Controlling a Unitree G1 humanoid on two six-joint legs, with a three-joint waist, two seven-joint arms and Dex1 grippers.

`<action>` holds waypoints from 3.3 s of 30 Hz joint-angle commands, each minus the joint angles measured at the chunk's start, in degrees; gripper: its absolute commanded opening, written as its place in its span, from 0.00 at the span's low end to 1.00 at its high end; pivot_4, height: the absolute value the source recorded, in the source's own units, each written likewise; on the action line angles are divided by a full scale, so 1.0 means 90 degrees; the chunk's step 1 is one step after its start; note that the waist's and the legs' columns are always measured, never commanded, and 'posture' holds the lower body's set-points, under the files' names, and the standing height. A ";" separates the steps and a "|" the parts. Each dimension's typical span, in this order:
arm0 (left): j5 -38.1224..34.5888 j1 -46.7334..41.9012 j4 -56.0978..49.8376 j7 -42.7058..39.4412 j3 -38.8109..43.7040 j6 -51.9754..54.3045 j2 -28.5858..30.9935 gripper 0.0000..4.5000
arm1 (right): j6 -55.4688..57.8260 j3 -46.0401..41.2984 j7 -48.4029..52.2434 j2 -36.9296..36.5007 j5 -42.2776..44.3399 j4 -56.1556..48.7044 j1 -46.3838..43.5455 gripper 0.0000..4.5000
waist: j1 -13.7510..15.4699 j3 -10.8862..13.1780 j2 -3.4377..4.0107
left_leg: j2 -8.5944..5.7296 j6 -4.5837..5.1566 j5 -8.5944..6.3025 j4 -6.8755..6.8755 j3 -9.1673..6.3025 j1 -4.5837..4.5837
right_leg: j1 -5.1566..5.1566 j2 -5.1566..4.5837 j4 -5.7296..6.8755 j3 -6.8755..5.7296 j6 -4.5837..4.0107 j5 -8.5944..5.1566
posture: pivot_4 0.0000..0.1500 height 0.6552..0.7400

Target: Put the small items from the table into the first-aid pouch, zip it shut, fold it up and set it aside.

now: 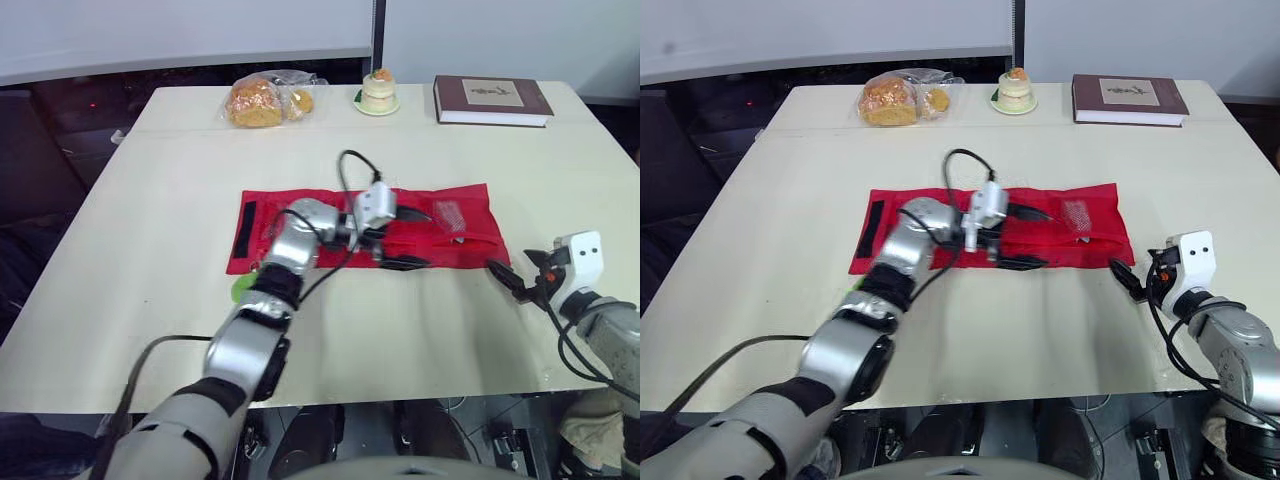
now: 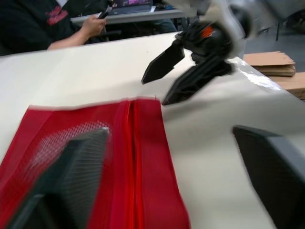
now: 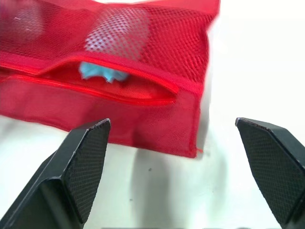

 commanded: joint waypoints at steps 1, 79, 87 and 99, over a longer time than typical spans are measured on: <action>-0.0780 0.0317 -0.1438 -0.0520 0.0273 0.1181 0.0746 0.99 | -0.0072 -0.0229 -0.0235 0.0219 0.0185 0.0136 -0.0254 1.00 | 0.0027 0.0000 0.0005 | -0.0002 0.0000 0.0000 0.0000 -0.0001 0.0000 | 0.0000 -0.0001 0.0000 -0.0001 0.0000 0.0000 | 1.00 0.87; -0.3158 0.0524 -0.0512 0.3722 0.2233 0.8394 0.1124 0.03 | -0.0093 -0.0428 0.0794 -0.1920 0.2241 -0.3942 0.1048 1.00 | 0.0219 0.0007 0.0010 | -0.0008 0.0000 -0.0001 0.0010 -0.0021 0.0005 | 0.0022 -0.0014 -0.0011 -0.0018 0.0000 -0.0001 | 1.00 0.87; -0.3301 0.0671 -0.0735 0.3905 0.2344 0.8514 0.1013 0.03 | 0.0586 0.2426 0.0378 -0.1196 0.1986 -0.3334 -0.0420 1.00 | 0.0165 0.0007 0.0008 | 0.0001 -0.0006 0.0001 0.0005 -0.0020 0.0006 | 0.0015 -0.0027 -0.0008 -0.0014 -0.0002 0.0000 | 1.00 0.87; -0.3223 0.0626 -0.0795 0.4191 0.2212 0.8230 0.0729 0.03 | 0.0367 0.5047 0.1671 -0.0388 0.0683 -0.1108 -0.2425 1.00 | 0.0196 0.0009 -0.0001 | -0.0012 -0.0006 0.0002 0.0011 -0.0029 -0.0002 | 0.0012 -0.0014 -0.0009 -0.0026 -0.0002 0.0000 | 1.00 0.87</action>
